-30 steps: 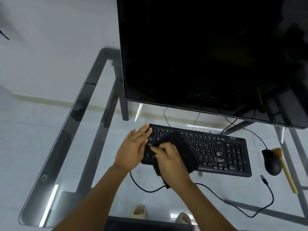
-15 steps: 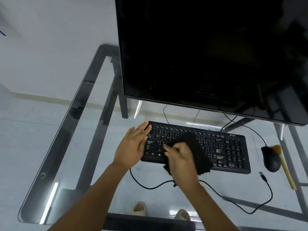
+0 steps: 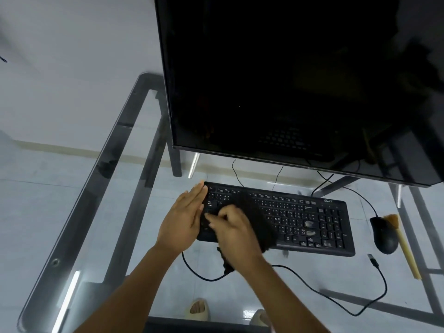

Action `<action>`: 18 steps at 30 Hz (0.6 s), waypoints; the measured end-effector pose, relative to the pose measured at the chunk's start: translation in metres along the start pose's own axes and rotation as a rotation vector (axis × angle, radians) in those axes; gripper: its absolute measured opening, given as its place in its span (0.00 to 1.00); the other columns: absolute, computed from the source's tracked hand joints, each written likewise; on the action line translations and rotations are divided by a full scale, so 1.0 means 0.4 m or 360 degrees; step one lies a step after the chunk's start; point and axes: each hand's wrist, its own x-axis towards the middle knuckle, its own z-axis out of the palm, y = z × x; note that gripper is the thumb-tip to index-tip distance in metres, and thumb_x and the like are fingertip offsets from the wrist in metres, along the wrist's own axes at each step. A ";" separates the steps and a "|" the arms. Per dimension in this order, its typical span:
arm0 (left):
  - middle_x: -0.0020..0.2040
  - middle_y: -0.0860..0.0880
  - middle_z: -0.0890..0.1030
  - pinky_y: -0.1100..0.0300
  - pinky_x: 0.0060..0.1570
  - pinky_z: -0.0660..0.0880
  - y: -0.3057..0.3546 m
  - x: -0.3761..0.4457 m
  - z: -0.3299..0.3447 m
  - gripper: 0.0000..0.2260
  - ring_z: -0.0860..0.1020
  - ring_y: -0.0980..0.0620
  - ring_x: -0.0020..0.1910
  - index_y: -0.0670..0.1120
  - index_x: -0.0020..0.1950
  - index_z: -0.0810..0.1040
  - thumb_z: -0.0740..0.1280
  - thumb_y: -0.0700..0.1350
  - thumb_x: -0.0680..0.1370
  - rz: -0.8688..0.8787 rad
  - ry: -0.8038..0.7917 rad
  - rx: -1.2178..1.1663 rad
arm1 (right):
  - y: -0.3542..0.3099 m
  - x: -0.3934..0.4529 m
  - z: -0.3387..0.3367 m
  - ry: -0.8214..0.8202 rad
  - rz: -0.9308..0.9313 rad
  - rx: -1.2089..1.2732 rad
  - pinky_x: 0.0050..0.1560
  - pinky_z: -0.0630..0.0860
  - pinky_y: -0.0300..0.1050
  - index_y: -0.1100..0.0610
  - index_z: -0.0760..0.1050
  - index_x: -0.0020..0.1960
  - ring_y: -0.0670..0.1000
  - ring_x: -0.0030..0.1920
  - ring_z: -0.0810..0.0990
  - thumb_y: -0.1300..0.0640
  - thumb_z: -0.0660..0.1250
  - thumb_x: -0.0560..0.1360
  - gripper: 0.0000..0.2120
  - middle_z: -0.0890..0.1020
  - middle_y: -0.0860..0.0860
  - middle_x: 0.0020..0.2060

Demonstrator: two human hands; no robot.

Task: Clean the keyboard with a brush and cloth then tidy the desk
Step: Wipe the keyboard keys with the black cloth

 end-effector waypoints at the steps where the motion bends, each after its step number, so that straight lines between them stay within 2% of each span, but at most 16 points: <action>1: 0.76 0.54 0.60 0.56 0.74 0.55 -0.001 0.001 0.001 0.22 0.60 0.57 0.74 0.49 0.76 0.61 0.48 0.50 0.82 0.0003 0.0005 -0.0006 | 0.030 0.005 -0.009 0.0071 0.0045 0.0021 0.46 0.79 0.53 0.49 0.78 0.44 0.49 0.43 0.78 0.43 0.65 0.75 0.11 0.78 0.49 0.42; 3: 0.75 0.56 0.59 0.56 0.74 0.53 0.001 0.001 -0.002 0.23 0.57 0.59 0.74 0.50 0.76 0.60 0.47 0.52 0.81 -0.0023 0.0013 0.0006 | 0.084 0.021 -0.025 0.0230 0.0205 -0.0044 0.46 0.78 0.50 0.53 0.82 0.51 0.47 0.43 0.75 0.48 0.64 0.77 0.12 0.77 0.49 0.43; 5: 0.74 0.56 0.60 0.58 0.74 0.52 0.001 0.002 -0.002 0.23 0.56 0.61 0.73 0.49 0.76 0.61 0.47 0.51 0.81 -0.0035 0.0039 0.0003 | 0.088 0.010 -0.014 0.0372 0.0266 -0.0111 0.47 0.79 0.53 0.54 0.81 0.51 0.51 0.44 0.77 0.50 0.65 0.77 0.10 0.78 0.51 0.44; 7: 0.73 0.55 0.63 0.58 0.74 0.54 0.001 0.004 -0.001 0.23 0.58 0.60 0.73 0.47 0.75 0.64 0.49 0.48 0.81 0.0002 0.0083 -0.0020 | 0.031 0.010 0.028 0.0225 0.0203 0.0050 0.50 0.78 0.53 0.52 0.79 0.48 0.54 0.46 0.78 0.49 0.63 0.77 0.09 0.80 0.53 0.45; 8: 0.72 0.54 0.64 0.58 0.73 0.55 0.000 0.004 0.001 0.22 0.59 0.59 0.73 0.46 0.74 0.65 0.50 0.47 0.80 0.0010 0.0105 -0.0036 | 0.001 0.007 0.048 0.0106 0.0103 0.0165 0.50 0.76 0.51 0.52 0.79 0.47 0.53 0.47 0.77 0.51 0.62 0.78 0.08 0.80 0.54 0.46; 10: 0.70 0.54 0.65 0.60 0.72 0.55 0.004 0.003 0.002 0.22 0.60 0.61 0.71 0.46 0.73 0.67 0.51 0.46 0.79 -0.0010 0.0138 -0.0076 | -0.003 0.030 0.047 0.0029 0.0056 0.0209 0.47 0.72 0.45 0.54 0.77 0.45 0.47 0.44 0.75 0.52 0.63 0.78 0.07 0.77 0.52 0.44; 12: 0.69 0.56 0.65 0.67 0.72 0.51 0.007 0.005 -0.001 0.22 0.60 0.61 0.71 0.47 0.73 0.68 0.51 0.49 0.79 -0.0047 0.0145 -0.0089 | 0.047 0.057 0.017 0.0088 0.0227 0.0186 0.46 0.70 0.33 0.57 0.78 0.47 0.39 0.41 0.74 0.53 0.66 0.78 0.07 0.75 0.47 0.42; 14: 0.69 0.56 0.64 0.70 0.71 0.48 0.007 0.005 -0.002 0.22 0.59 0.63 0.71 0.49 0.73 0.67 0.51 0.50 0.80 -0.0076 0.0146 -0.0083 | 0.079 0.065 -0.021 0.0308 0.0413 0.0119 0.45 0.68 0.26 0.60 0.81 0.53 0.39 0.40 0.73 0.60 0.67 0.77 0.08 0.75 0.48 0.43; 16: 0.69 0.54 0.67 0.69 0.72 0.50 0.007 0.005 -0.002 0.22 0.58 0.63 0.70 0.47 0.73 0.68 0.52 0.49 0.79 -0.0071 0.0166 -0.0088 | 0.055 0.052 -0.015 0.0323 0.0337 0.0076 0.46 0.67 0.23 0.62 0.81 0.53 0.37 0.39 0.72 0.60 0.66 0.78 0.08 0.74 0.47 0.42; 18: 0.69 0.52 0.69 0.65 0.72 0.53 0.007 0.005 -0.001 0.21 0.61 0.61 0.70 0.45 0.72 0.69 0.54 0.45 0.79 -0.0037 0.0186 -0.0114 | 0.006 0.034 0.025 0.0115 0.0103 0.0121 0.45 0.70 0.28 0.61 0.80 0.51 0.37 0.42 0.74 0.55 0.61 0.80 0.11 0.76 0.45 0.41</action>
